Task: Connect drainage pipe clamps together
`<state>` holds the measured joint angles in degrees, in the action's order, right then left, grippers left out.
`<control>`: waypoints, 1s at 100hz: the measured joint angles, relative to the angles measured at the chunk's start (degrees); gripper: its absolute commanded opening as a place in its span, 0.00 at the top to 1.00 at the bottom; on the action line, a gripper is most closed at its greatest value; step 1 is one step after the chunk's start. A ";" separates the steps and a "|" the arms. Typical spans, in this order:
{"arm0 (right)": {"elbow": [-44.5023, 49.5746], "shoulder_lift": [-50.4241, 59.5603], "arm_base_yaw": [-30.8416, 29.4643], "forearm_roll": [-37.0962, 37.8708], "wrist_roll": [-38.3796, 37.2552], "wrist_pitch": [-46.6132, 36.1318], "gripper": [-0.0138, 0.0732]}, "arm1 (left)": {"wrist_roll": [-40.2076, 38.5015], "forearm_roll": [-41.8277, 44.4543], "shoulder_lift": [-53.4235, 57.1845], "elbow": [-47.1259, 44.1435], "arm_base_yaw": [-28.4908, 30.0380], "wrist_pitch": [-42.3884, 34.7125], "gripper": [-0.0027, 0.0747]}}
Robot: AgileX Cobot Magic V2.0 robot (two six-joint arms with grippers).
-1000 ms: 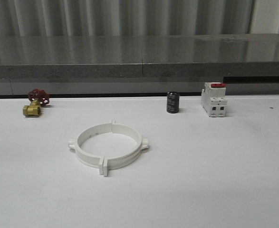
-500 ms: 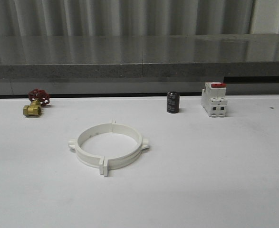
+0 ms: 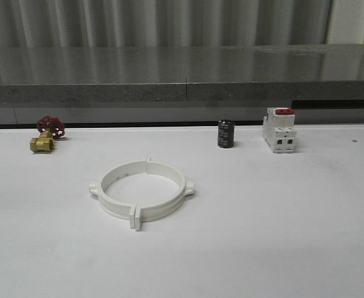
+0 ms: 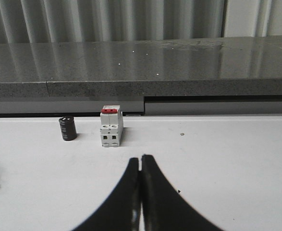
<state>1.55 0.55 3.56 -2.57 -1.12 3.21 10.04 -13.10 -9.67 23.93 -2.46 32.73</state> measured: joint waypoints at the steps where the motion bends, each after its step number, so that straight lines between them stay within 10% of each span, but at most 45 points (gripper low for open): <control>1: 0.00 0.00 0.00 0.00 0.00 0.00 0.92 | 0.00 0.00 0.00 0.00 0.00 0.00 0.99; 100: 0.00 0.00 0.00 0.00 0.00 -0.21 0.92 | -13.33 16.58 9.98 -21.76 0.00 -16.12 0.99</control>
<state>1.55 0.55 3.56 -2.57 -1.12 2.99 -3.29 3.48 0.31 2.17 -2.46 16.61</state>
